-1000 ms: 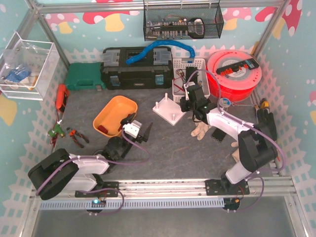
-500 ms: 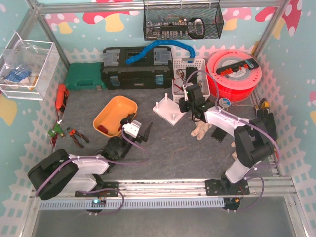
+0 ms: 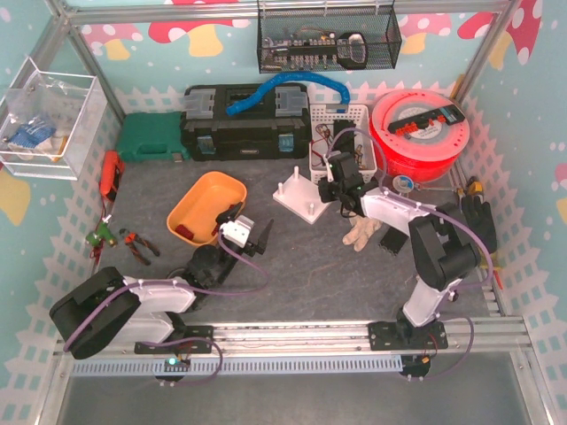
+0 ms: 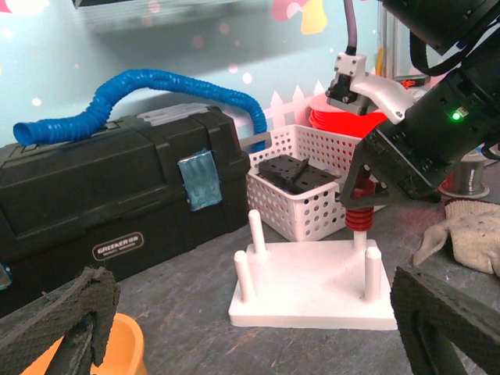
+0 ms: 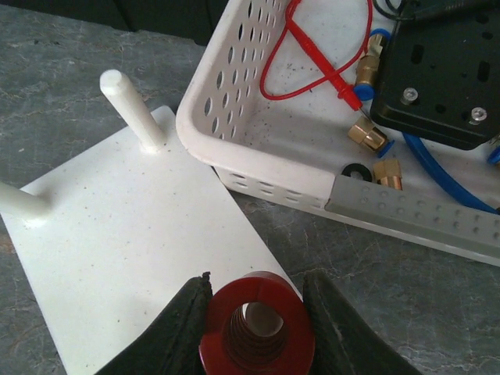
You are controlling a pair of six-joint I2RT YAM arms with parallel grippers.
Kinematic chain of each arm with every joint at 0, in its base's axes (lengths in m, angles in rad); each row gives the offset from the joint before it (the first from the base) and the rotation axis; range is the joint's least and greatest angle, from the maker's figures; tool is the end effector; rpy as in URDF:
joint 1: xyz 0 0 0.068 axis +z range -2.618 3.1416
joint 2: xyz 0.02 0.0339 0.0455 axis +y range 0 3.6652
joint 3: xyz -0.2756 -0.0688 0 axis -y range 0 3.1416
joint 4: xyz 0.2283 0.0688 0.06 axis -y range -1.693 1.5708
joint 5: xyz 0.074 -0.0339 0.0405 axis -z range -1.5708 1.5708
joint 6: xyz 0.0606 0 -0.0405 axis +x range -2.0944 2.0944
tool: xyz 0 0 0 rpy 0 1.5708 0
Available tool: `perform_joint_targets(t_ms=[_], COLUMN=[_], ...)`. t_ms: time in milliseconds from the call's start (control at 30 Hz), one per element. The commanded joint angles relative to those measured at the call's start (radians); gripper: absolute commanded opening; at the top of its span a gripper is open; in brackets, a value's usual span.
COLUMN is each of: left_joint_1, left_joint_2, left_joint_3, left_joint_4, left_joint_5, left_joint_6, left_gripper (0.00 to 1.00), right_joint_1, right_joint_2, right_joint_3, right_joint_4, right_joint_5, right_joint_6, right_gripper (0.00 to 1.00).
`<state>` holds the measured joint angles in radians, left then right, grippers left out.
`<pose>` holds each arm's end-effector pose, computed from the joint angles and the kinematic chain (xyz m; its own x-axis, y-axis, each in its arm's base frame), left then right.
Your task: Install the large spring
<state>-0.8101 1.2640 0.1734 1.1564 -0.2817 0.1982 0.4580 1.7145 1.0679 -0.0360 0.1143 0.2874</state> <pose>0.1690 -0.1531 0.2102 0.1438 0.1233 -0.9819 0.4858 0.8557 0.1786 0.3457 0.1627 0.2119 -0.6446 -0.0038 -0.7645 -0.1848 0.9711 0.1510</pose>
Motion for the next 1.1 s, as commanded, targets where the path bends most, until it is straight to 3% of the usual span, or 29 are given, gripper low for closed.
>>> perform_joint_targets(t_ms=[0, 300, 567, 667, 767, 867, 933, 1067], left_joint_1=[0.002, 0.002, 0.002, 0.009, 0.048, 0.142, 0.201, 0.311], left_joint_2=[-0.005, -0.003, -0.018, -0.058, -0.111, -0.154, -0.157, -0.126], left_joint_3=[0.015, 0.018, 0.045, 0.088, 0.186, 0.309, 0.380, 0.487], left_joint_4=[0.000, -0.001, -0.062, -0.184, -0.396, -0.688, -0.848, -1.084], left_joint_5=[-0.005, -0.011, -0.053, -0.141, -0.238, -0.151, -0.118, -0.070], left_joint_6=[0.008, 0.006, -0.010, -0.073, -0.230, -0.407, -0.496, -0.633], left_gripper=[0.95, 0.95, 0.95, 0.95, 0.99, 0.99, 0.99, 0.99], right_joint_1=[-0.007, -0.007, -0.007, -0.008, -0.007, -0.007, -0.006, -0.004], right_joint_2=[0.031, 0.032, -0.095, -0.200, -0.318, -0.412, -0.449, -0.472], right_joint_3=[0.039, 0.056, 0.055, 0.013, -0.062, -0.179, -0.274, -0.424], right_joint_4=[0.031, 0.003, -0.087, -0.102, -0.084, -0.008, 0.084, 0.247], right_joint_5=[-0.008, -0.008, -0.025, -0.076, -0.090, -0.108, -0.165, -0.180], right_joint_6=[-0.004, -0.002, -0.004, 0.003, -0.011, 0.026, 0.055, 0.133], right_gripper=[0.19, 0.37, 0.55, 0.62, 0.70, 0.76, 0.89, 0.91])
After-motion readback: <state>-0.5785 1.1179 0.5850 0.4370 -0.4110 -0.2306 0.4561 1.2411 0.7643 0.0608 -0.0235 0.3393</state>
